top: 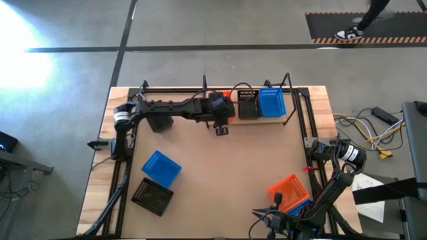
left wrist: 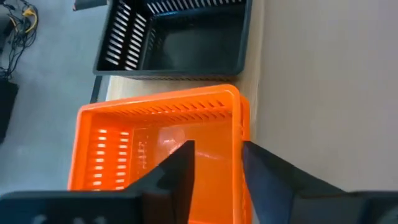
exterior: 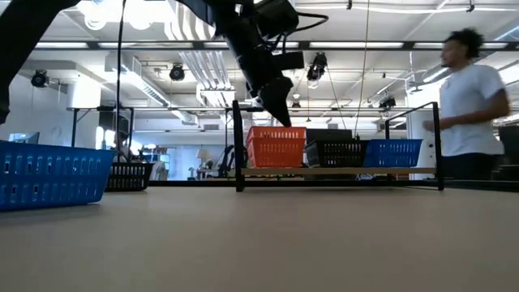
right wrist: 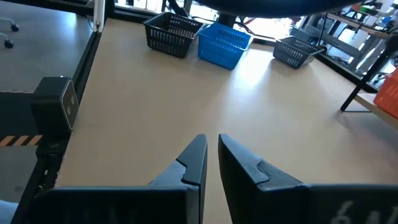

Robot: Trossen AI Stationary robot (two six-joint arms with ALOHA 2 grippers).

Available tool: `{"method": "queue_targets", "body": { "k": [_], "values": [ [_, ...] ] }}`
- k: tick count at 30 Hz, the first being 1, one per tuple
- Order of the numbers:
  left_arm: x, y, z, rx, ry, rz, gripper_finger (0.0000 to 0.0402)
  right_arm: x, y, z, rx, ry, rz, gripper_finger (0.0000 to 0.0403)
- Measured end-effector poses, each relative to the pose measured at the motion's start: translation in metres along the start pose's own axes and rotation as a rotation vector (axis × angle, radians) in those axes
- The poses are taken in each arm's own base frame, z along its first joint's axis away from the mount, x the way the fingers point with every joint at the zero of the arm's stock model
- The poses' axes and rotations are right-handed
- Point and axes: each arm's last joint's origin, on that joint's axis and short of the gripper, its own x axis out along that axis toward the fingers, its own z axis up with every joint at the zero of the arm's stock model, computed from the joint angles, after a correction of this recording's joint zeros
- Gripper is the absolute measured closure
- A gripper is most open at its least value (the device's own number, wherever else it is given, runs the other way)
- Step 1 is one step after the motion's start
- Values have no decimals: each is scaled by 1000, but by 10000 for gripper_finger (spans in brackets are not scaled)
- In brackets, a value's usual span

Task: Stack baskets on shelf by color
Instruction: Stack the left orange basket in the other orange basket on the shelf, then stack the right blue basket in the other blue basket on the shelf

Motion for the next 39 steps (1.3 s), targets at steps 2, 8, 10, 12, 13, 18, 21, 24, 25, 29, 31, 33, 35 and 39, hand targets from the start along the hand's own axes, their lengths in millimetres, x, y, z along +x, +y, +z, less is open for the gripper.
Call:
{"method": "queue_targets", "body": {
  "k": [2, 8, 10, 12, 13, 18, 21, 24, 25, 29, 31, 33, 35, 39],
  "values": [
    [-4, 2, 2, -6, -15, 3, 268, 0, 0, 0, 0, 0, 0, 369],
    [-18, -7, 8, -79, -46, -13, 249, 0, 0, 0, -1, 0, 0, 369],
    [-20, -18, 8, -76, -49, -44, 251, 0, 0, 0, -1, 0, 0, 369],
    [-20, -31, 6, -33, -54, -75, 257, 0, 0, 0, -1, 0, 0, 369],
    [-17, -38, 4, 10, -49, -83, 261, 0, 0, 0, -1, 0, 0, 369],
    [-2, -57, -17, 131, 13, -19, 281, 0, 0, 0, 1, 0, 0, 369],
    [5, -55, -28, 140, 66, 51, 290, 0, 0, 0, 1, 0, -1, 369],
    [9, -53, -35, 146, 101, 126, 296, 0, 0, 0, 0, 0, -1, 369],
    [10, -52, -36, 147, 108, 146, 298, 0, 0, 0, 0, 0, -1, 369],
    [8, -49, -35, 148, 117, 218, 300, 0, 0, 0, 0, 0, -1, 369],
    [4, -48, -31, 143, 105, 233, 300, 0, 0, 0, -1, 0, -1, 369],
    [-3, -50, -27, 136, 85, 232, 300, 0, 0, 0, -4, 0, 0, 369],
    [-14, -58, -22, 109, 52, 222, 300, -3, 1, 0, -8, -2, 7, 369],
    [-45, -88, -18, 41, -17, 166, 300, -12, 6, 5, 1, -12, 33, 369]
  ]
}}
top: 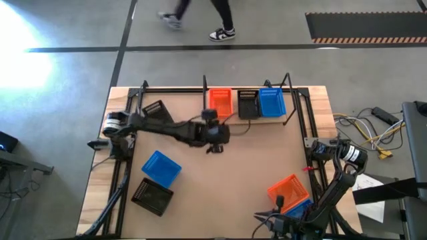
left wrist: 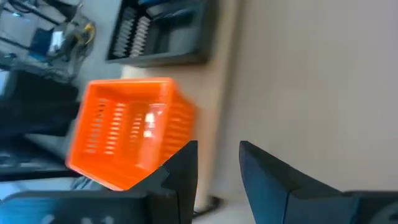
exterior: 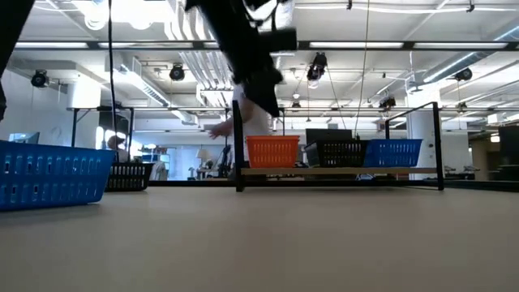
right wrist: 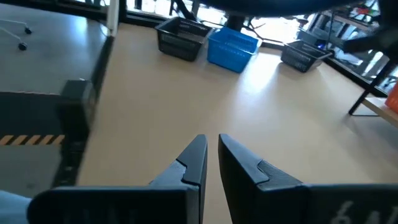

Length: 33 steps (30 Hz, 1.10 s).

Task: Stack baskets on shelf by color
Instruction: Stack the right blue basket in the other blue basket on the shelf

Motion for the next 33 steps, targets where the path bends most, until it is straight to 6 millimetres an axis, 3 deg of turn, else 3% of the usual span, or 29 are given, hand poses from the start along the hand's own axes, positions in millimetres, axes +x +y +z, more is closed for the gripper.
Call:
{"method": "queue_targets", "body": {
  "k": [4, 8, 11, 14, 19, 24, 33],
  "values": [
    [-40, -49, 0, -40, -80, -96, 300, -13, 7, 11, 58, -6, 50, 369],
    [-70, -107, -10, -68, -216, -210, 300, -25, 18, 13, 103, 159, 264, 369],
    [-84, -149, -24, -107, -368, -302, 300, -30, 25, 20, 196, 296, 401, 369],
    [-95, -179, -40, -187, -525, -387, 300, -35, 28, 33, 330, 395, 413, 369],
    [-96, -203, -63, -268, -672, -458, 300, -54, 20, 46, 467, 676, 245, 369],
    [-86, -211, -72, -319, -686, -452, 300, -73, 13, 56, 560, 857, 94, 359],
    [-70, -226, -80, -334, -651, -456, 300, -71, 3, 34, 639, 968, -84, 268]
  ]
}}
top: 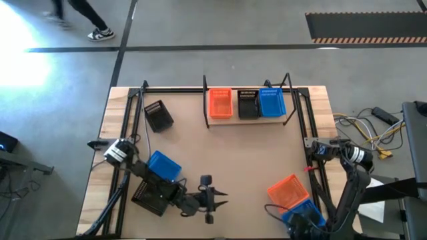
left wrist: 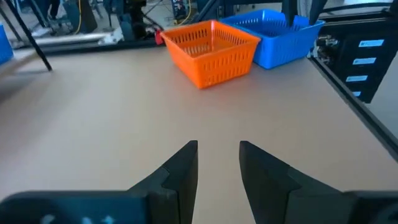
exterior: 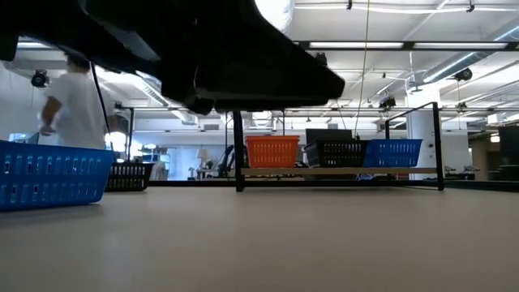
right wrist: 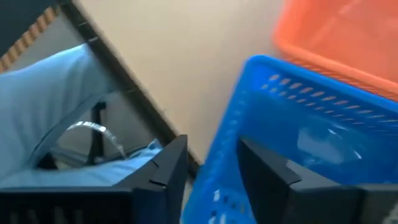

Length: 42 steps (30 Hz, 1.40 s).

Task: Stack baskets on shelf by color
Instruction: Stack the right blue basket in the other blue basket on the shelf

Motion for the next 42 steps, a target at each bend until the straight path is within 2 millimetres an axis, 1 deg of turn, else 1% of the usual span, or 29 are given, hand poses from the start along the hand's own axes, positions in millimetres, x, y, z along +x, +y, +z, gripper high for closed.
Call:
{"method": "queue_targets", "body": {
  "k": [4, 6, 8, 12, 14, 17, 19, 22, 25, 27, 29, 31, 32, 34, 36, 38, 39, 40, 41, 42],
  "values": [
    [2, 0, -8, -26, 20, 4, 300, 8, -4, -1, 30, 42, -25, 244],
    [3, -1, -10, -22, 25, 4, 300, 11, -3, -2, 17, 50, 2, 242],
    [3, -1, -10, -22, 25, 4, 300, 15, -3, -4, 3, 56, 17, 250],
    [3, -1, -10, -22, 25, 4, 300, 20, -3, -5, -60, 63, 47, 289],
    [3, -1, -10, -22, 25, 4, 300, 19, 0, -5, -88, 66, 68, 320],
    [3, -1, -10, -22, 24, 4, 300, 17, 10, -5, -172, 80, 163, 368],
    [3, -1, -10, -23, 24, 4, 300, 13, 20, -6, -248, 82, 260, 385],
    [3, -1, -10, -23, 24, 4, 300, 3, 38, -7, -379, 71, 430, 386],
    [3, -1, -10, -24, 22, 4, 300, -17, 54, -6, -538, 22, 554, 389],
    [3, -1, -10, -25, 21, 3, 300, -31, 62, -4, -670, -49, 599, 390],
    [3, -1, -9, -27, 19, 3, 300, -47, 70, 3, -811, -149, 610, 390],
    [3, -1, -9, -31, 14, 2, 300, -59, 75, 17, -918, -259, 544, 390],
    [3, -1, -8, -35, 9, 1, 300, -65, 75, 28, -949, -302, 479, 390],
    [3, -1, -7, -40, 1, -1, 300, -73, 70, 54, -1003, -355, 288, 390],
    [3, -1, -7, -41, 0, -2, 300, -79, 56, 89, -1054, -369, 27, 390],
    [3, -1, -7, -41, 0, -2, 300, -86, 37, 128, -1072, -364, -253, 390],
    [3, -1, -7, -42, 0, -2, 300, -88, 29, 149, -1062, -360, -365, 391],
    [3, -1, -7, -42, 0, -2, 300, -89, 26, 171, -1047, -378, -397, 391],
    [3, -1, -7, -41, 0, -2, 300, -91, 20, 193, -1089, -382, -394, 392],
    [4, 0, -7, -41, 1, 3, 300, -94, 14, 210, -1140, -379, -370, 393]
  ]
}}
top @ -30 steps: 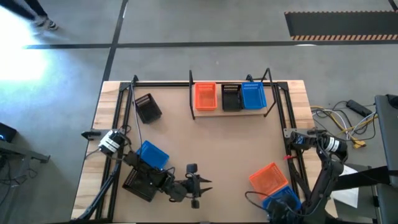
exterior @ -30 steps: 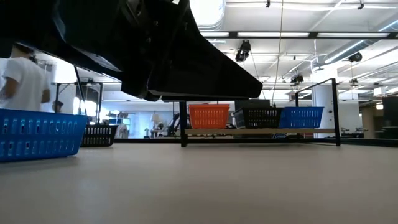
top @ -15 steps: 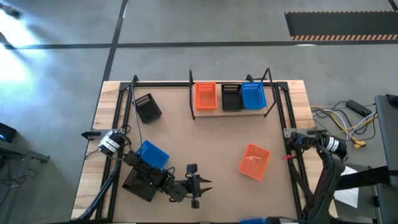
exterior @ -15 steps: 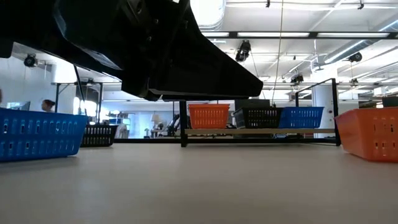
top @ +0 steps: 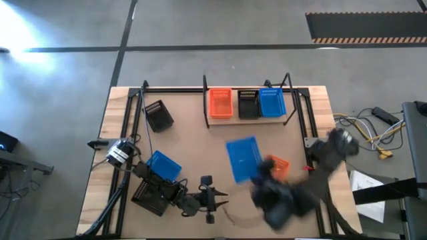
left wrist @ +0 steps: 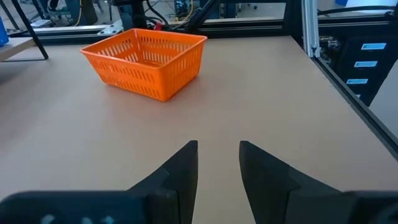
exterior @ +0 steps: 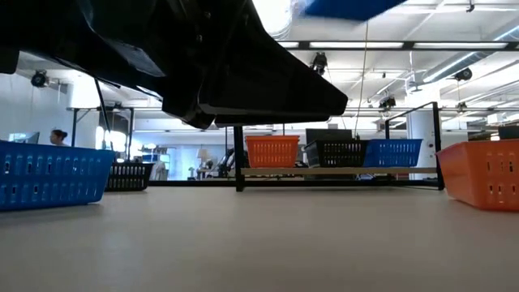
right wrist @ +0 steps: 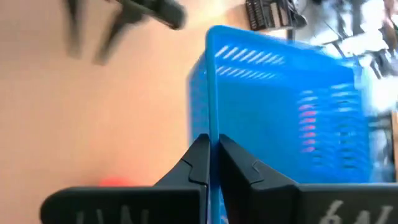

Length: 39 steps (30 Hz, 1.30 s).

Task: Stack baskets on shelf by color
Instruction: Stack the right blue basket in the other blue basket on the shelf

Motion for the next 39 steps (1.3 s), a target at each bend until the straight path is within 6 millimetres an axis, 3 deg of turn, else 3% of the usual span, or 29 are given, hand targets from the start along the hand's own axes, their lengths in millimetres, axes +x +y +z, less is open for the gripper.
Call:
{"method": "queue_targets", "body": {
  "k": [3, 7, 10, 14, 19, 22, 30, 39],
  "values": [
    [2, 4, 0, -1, 1, 10, 300, 24, -70, -12, -43, 31, -10, 393],
    [7, 11, 2, -9, -9, 33, 300, 53, -160, -59, 98, 206, -111, 394],
    [10, 16, 4, -12, -16, 44, 300, 61, -202, -97, 128, 292, -108, 394],
    [15, 23, 5, 46, -16, 65, 300, 78, -233, -143, 137, 372, 5, 394],
    [26, 43, 8, 149, -9, 123, 300, 105, -249, -192, 173, 483, 135, 394],
    [33, 57, 10, 164, -5, 159, 300, 123, -250, -209, 180, 530, 201, 394],
    [40, 73, 7, 230, 25, 172, 300, 161, -232, -220, 117, 547, 308, 394],
    [40, 71, 7, 293, 30, 90, 300, 166, -226, -223, 241, 568, 290, 372]
  ]
}}
